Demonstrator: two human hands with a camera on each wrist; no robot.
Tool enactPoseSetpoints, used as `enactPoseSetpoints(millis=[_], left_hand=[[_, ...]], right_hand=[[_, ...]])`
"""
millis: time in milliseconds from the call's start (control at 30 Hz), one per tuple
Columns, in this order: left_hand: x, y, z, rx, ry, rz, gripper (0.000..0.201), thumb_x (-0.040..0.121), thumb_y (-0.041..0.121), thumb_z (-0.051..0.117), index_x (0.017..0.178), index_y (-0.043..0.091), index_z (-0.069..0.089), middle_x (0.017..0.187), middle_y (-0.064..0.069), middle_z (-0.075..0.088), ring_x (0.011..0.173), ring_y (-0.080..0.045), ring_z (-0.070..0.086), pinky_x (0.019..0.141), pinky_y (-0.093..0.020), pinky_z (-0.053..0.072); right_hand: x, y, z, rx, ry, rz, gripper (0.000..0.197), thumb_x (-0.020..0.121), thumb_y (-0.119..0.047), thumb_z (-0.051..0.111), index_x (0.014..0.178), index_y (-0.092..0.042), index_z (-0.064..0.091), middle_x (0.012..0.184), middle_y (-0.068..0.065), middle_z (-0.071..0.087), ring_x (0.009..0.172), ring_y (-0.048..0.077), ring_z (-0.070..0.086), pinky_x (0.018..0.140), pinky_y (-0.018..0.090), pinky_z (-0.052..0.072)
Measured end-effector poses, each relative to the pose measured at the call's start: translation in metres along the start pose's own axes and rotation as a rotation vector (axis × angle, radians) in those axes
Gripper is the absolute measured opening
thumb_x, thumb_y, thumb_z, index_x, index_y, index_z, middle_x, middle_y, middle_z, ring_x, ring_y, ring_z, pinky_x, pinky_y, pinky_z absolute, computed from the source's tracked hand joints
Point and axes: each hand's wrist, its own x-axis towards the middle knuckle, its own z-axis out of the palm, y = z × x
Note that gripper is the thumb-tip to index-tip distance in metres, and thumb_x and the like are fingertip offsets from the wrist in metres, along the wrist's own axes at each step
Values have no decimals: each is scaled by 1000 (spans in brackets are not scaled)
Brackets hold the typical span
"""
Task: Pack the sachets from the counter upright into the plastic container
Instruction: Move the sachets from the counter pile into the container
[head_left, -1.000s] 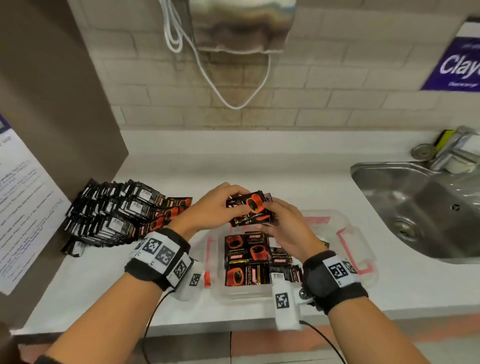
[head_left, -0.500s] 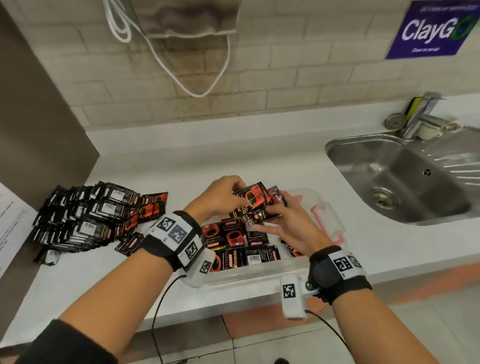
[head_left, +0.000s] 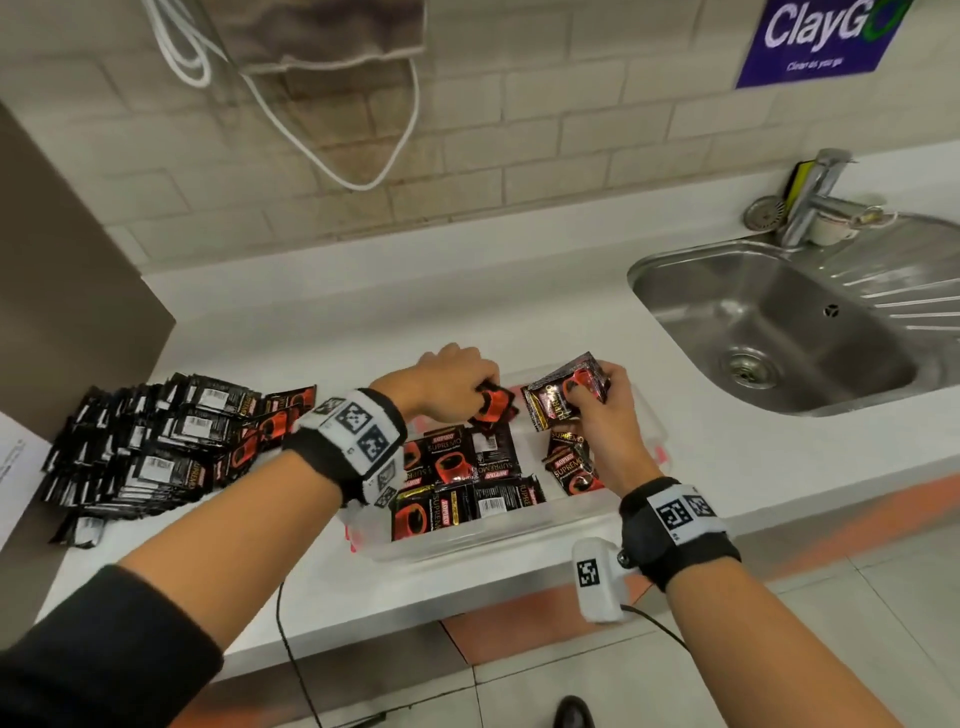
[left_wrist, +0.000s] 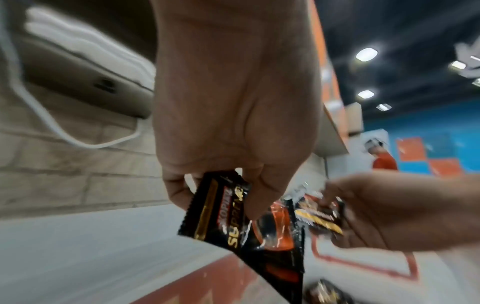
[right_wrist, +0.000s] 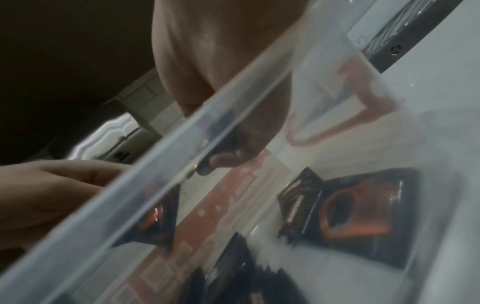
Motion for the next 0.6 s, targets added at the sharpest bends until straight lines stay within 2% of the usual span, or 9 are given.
enactPoseSetpoints(millis=[67,167,200,300,400,500,600], left_hand=[[7,10,9,188,-81,63,14,99,19,50,110,25,57,98,2,48,101,-20,42,89,-38,26],[19,21,22,368,-154,130,11,98,18,55,104,26,56,106,2,58,101,-20,49,103,-44,25],[23,24,24,424,-169,150,8,98,20,57,103,26,57,108,2,60,98,-20,50,105,-45,24],[31,34,29,582,-212,189,20,96,26,64,116,26,61,114,1,59,98,-19,50,109,-46,22],[35,40,32,696,-210,226,30,94,27,67,124,28,62,120,2,60,116,-19,47,109,-45,22],[36,37,34,680,-179,278,45,91,17,69,132,32,59,121,4,61,116,-18,46,105,-41,24],[36,31,39,688,-191,320,48,92,18,67,135,36,57,127,6,61,120,-18,47,103,-39,25]], right_hand=[[-1,1,0,-54,14,-56,34,95,-5,57,106,-35,49,107,3,65,100,25,70,81,42,61],[-3,3,-2,-86,40,-127,37,92,-7,57,106,-40,48,101,-2,66,88,12,71,80,40,61],[-2,3,-2,-86,56,-144,37,92,-8,58,106,-41,48,101,-2,66,87,12,71,79,40,61],[-2,4,-4,-70,90,-168,37,90,-9,58,107,-41,49,102,-1,66,88,12,71,78,38,61],[-4,6,-4,-86,98,-189,36,86,-14,58,104,-43,49,96,-5,67,83,4,69,74,32,59],[-3,5,-4,-83,111,-188,37,85,-15,58,101,-47,49,92,-7,68,82,5,69,74,33,60],[-3,5,-3,-90,120,-193,35,85,-17,59,102,-46,49,93,-7,69,83,5,70,74,31,58]])
